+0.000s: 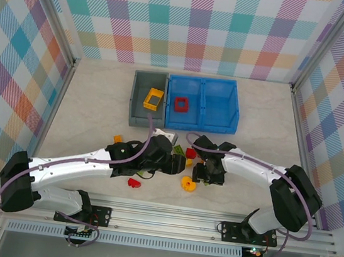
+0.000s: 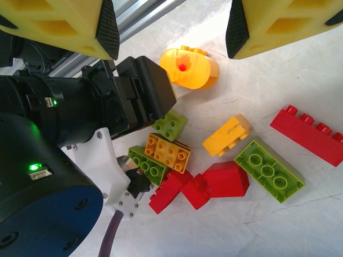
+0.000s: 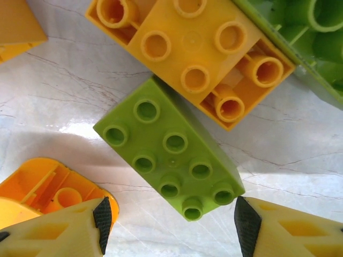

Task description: Sort the legos into containers by color

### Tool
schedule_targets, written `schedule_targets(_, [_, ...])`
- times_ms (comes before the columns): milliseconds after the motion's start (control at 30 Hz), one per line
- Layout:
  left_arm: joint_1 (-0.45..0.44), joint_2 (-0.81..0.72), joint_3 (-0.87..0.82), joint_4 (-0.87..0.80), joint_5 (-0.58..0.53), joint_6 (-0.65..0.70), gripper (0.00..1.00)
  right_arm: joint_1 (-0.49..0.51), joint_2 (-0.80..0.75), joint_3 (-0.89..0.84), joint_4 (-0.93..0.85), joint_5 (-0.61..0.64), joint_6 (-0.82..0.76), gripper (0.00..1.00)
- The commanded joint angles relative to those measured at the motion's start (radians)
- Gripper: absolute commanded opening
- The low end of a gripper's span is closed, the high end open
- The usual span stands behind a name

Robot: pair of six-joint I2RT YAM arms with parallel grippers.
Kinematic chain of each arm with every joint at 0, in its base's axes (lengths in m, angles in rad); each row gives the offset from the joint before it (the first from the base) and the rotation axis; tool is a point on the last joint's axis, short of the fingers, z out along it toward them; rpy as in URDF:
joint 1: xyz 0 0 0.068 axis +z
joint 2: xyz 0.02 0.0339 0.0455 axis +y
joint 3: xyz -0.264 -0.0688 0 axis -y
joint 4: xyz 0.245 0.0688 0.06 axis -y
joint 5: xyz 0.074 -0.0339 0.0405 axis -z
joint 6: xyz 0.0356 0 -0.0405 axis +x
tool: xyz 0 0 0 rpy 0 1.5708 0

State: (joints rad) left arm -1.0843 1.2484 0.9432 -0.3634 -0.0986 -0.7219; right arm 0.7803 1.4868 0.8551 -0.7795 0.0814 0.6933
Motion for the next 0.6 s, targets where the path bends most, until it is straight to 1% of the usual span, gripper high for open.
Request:
schedule_targets(0, [-0.010,-0.020,0.000,-0.005,-0.009,-0.004,0.57,-0.004,-0.009,0.010,-0.033,0.041,-0.040,0.63])
schedule_targets(100, [-0.009,-0.017,-0.006,0.012,0.011,-0.008,0.57,-0.004,0.002,0.007,-0.035,0.061,-0.069,0.65])
schedule_targets(167, [-0.009,-0.019,-0.019,0.029,0.021,-0.017,0.57,-0.004,0.005,0.005,-0.017,0.051,-0.106,0.69])
schedule_targets(233, [-0.011,-0.025,-0.039,0.053,0.026,-0.034,0.57,-0.005,0.027,0.014,-0.009,0.043,-0.132,0.70])
schedule_targets(300, [-0.014,-0.036,-0.063,0.075,0.025,-0.052,0.57,-0.007,0.063,0.025,-0.003,0.041,-0.147,0.68])
schedule_targets(400, [-0.016,-0.056,-0.100,0.118,0.026,-0.076,0.58,-0.016,0.105,0.025,0.033,0.032,-0.162,0.62])
schedule_targets(567, [-0.020,-0.106,-0.143,0.117,0.008,-0.100,0.58,-0.016,0.152,0.036,0.068,0.051,-0.180,0.57])
